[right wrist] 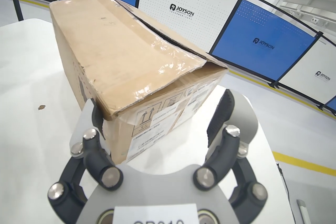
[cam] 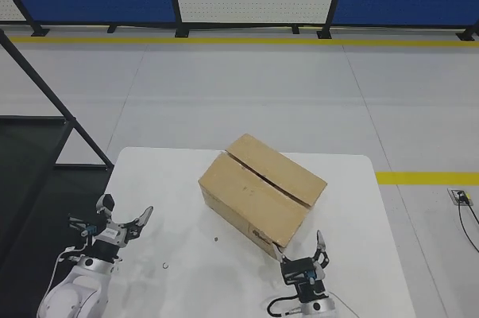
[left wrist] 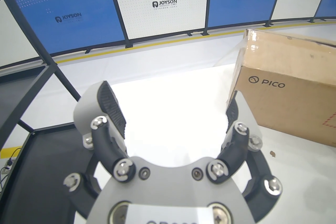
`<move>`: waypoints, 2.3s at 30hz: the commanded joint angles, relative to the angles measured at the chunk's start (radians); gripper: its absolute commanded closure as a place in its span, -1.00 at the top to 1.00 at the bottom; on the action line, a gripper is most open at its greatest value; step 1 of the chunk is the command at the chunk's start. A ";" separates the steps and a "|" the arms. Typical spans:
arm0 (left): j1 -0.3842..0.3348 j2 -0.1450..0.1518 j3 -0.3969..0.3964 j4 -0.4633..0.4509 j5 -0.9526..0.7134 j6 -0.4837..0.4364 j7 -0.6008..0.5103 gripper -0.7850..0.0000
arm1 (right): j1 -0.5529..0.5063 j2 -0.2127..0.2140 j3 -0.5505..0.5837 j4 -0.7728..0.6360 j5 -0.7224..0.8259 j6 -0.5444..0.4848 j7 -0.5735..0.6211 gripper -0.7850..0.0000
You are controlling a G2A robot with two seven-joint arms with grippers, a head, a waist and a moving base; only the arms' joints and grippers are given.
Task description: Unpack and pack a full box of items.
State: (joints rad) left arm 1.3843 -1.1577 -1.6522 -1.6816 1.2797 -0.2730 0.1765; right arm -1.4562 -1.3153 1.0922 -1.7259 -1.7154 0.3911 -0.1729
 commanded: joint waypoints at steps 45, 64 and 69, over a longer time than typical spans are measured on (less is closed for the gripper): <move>-0.065 0.004 0.051 0.060 -0.001 -0.124 -0.002 1.00 | -0.256 0.072 0.367 -0.263 0.048 -0.802 -0.268 1.00; -0.360 -0.018 0.192 0.320 -0.021 -0.064 -0.088 1.00 | -0.174 0.069 0.347 -0.228 0.367 -0.887 -0.159 1.00; -0.474 -0.032 0.287 0.424 0.053 -0.051 -0.102 1.00 | -0.151 0.070 0.368 -0.202 0.516 -0.904 -0.069 1.00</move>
State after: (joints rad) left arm 0.9319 -1.1870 -1.3873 -1.2792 1.3163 -0.3243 0.0750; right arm -1.6114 -1.2457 1.4561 -1.9343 -1.2400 -0.5095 -0.2600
